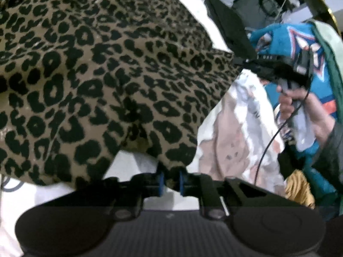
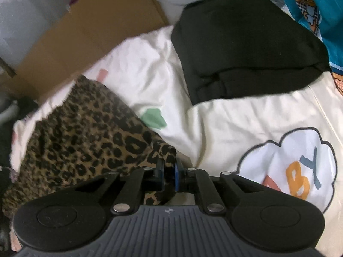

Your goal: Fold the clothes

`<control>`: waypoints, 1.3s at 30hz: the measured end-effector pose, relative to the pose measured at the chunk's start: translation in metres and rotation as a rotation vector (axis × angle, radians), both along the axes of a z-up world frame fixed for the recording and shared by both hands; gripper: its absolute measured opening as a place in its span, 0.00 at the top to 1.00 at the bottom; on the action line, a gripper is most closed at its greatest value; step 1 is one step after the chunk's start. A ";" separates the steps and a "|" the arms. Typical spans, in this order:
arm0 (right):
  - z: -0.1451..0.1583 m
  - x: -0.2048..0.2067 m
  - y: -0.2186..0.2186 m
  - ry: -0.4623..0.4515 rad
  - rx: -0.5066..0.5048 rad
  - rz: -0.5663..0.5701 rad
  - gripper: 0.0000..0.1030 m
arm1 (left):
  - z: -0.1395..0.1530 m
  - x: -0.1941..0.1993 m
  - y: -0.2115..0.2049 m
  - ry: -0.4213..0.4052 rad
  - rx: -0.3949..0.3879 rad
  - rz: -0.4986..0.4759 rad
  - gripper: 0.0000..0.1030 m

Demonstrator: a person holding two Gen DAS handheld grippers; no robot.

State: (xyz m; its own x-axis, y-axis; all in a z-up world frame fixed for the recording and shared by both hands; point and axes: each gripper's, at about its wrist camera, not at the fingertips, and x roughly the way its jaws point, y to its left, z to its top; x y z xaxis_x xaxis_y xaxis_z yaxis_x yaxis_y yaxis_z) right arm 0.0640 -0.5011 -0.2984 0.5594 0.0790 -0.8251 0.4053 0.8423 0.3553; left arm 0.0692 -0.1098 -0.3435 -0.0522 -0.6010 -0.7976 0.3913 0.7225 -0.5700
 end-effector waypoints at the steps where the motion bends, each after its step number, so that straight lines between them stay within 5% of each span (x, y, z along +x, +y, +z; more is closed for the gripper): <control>1: 0.002 -0.002 0.001 0.001 -0.017 -0.007 0.77 | 0.000 -0.001 0.003 0.019 0.001 -0.005 0.75; 4: 0.011 -0.008 0.005 -0.010 -0.062 -0.009 0.60 | 0.015 -0.007 0.019 0.007 -0.022 -0.023 0.65; 14: 0.032 -0.011 0.031 -0.058 -0.046 0.062 0.58 | 0.051 -0.008 0.062 -0.221 0.131 0.005 0.41; 17: 0.032 -0.010 0.040 -0.056 -0.034 0.081 0.58 | 0.042 -0.010 0.053 -0.250 0.223 -0.042 0.42; 22: 0.028 -0.012 0.047 -0.042 -0.020 0.098 0.58 | 0.030 -0.002 0.043 -0.273 0.270 -0.021 0.41; 32: 0.013 -0.021 0.034 -0.009 0.028 0.044 0.58 | 0.027 -0.001 0.042 -0.360 0.142 -0.049 0.27; 39: 0.007 -0.027 0.029 0.004 0.045 0.020 0.58 | 0.009 -0.007 0.029 -0.411 0.148 -0.061 0.34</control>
